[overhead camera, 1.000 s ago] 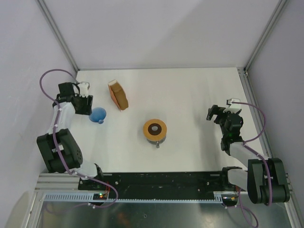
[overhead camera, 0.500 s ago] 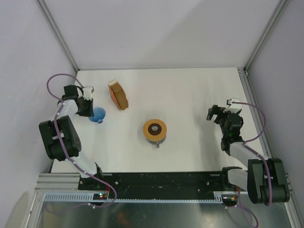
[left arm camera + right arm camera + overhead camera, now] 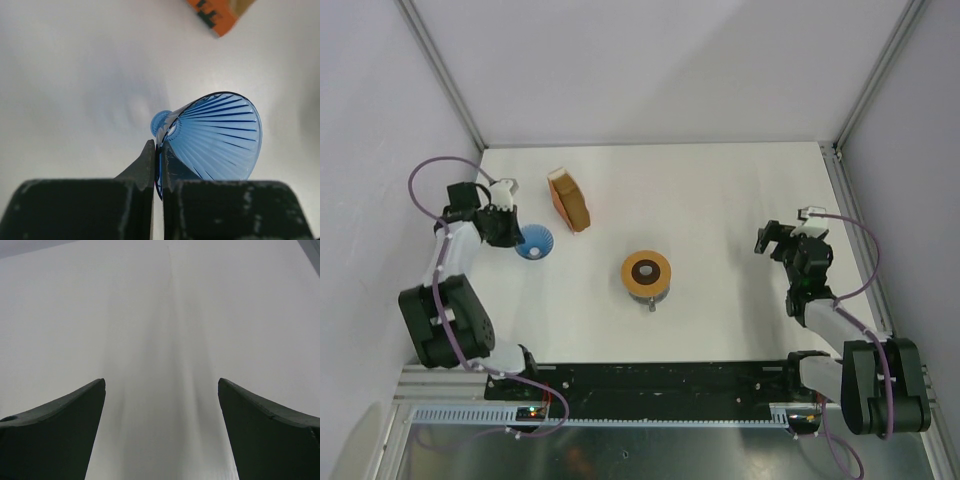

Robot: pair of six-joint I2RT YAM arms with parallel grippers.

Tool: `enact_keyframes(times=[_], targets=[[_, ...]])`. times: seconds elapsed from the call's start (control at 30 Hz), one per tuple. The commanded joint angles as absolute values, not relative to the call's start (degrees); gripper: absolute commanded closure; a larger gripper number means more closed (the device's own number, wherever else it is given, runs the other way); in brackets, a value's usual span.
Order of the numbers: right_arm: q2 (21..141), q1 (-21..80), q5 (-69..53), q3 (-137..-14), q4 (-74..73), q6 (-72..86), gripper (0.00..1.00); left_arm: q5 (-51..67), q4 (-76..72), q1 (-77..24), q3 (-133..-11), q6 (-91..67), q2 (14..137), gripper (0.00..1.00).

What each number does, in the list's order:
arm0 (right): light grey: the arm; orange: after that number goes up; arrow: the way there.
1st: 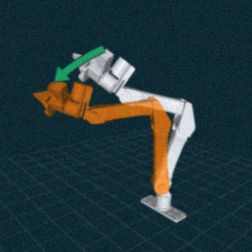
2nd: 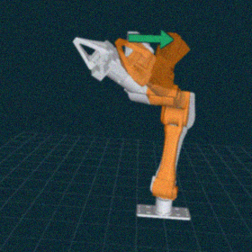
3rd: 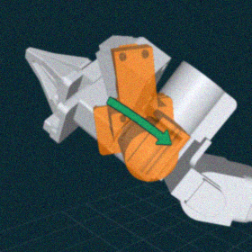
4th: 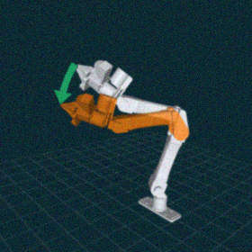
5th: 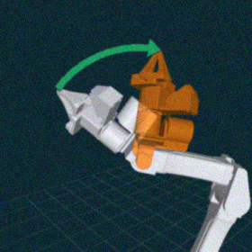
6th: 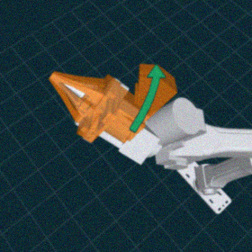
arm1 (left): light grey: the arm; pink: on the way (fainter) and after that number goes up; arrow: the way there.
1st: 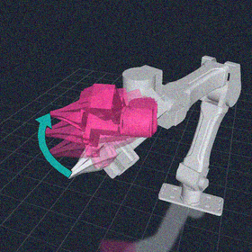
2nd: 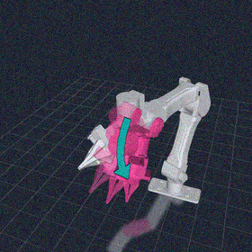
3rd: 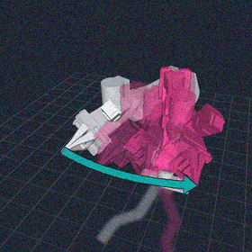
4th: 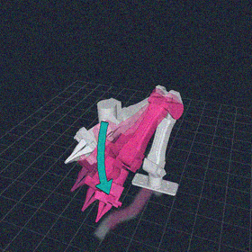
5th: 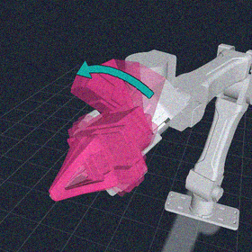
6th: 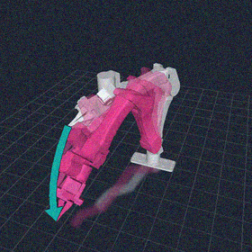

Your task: Place the coffee filter in the dripper

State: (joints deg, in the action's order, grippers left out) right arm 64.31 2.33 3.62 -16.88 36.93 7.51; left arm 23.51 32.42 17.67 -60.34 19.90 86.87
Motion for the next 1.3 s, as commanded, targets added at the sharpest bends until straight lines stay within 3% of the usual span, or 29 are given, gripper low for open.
enact_keyframes(times=[0.0,0.3,0.57,0.77,0.93,1.27], targets=[[61.6,2.7,1.1,-23.4,28.0,11.1,0.02,32.4,37.6,16.8,-62.4,17.6,76.8,1.0],[62.5,22.1,-0.8,-51.3,-4.9,11.1,0.07,30.7,44.3,-0.5,-70.5,11.8,70.1,1.0],[65.1,35.2,-7.7,-62.5,-8.4,25.0,0.25,28.7,45.2,-16.5,-79.4,4.7,75.7,1.0],[70.8,45.5,-1.6,-73.0,-16.7,23.4,0.27,28.6,46.0,-24.0,-84.5,2.1,80.7,1.0],[75.7,47.8,-0.6,-79.1,-24.5,22.6,0.3,30.3,46.2,-26.5,-85.8,0.6,82.8,1.0],[79.6,48.0,2.9,-80.5,-31.8,22.1,0.52,32.6,46.6,-27.5,-86.1,-3.1,83.2,1.0]])
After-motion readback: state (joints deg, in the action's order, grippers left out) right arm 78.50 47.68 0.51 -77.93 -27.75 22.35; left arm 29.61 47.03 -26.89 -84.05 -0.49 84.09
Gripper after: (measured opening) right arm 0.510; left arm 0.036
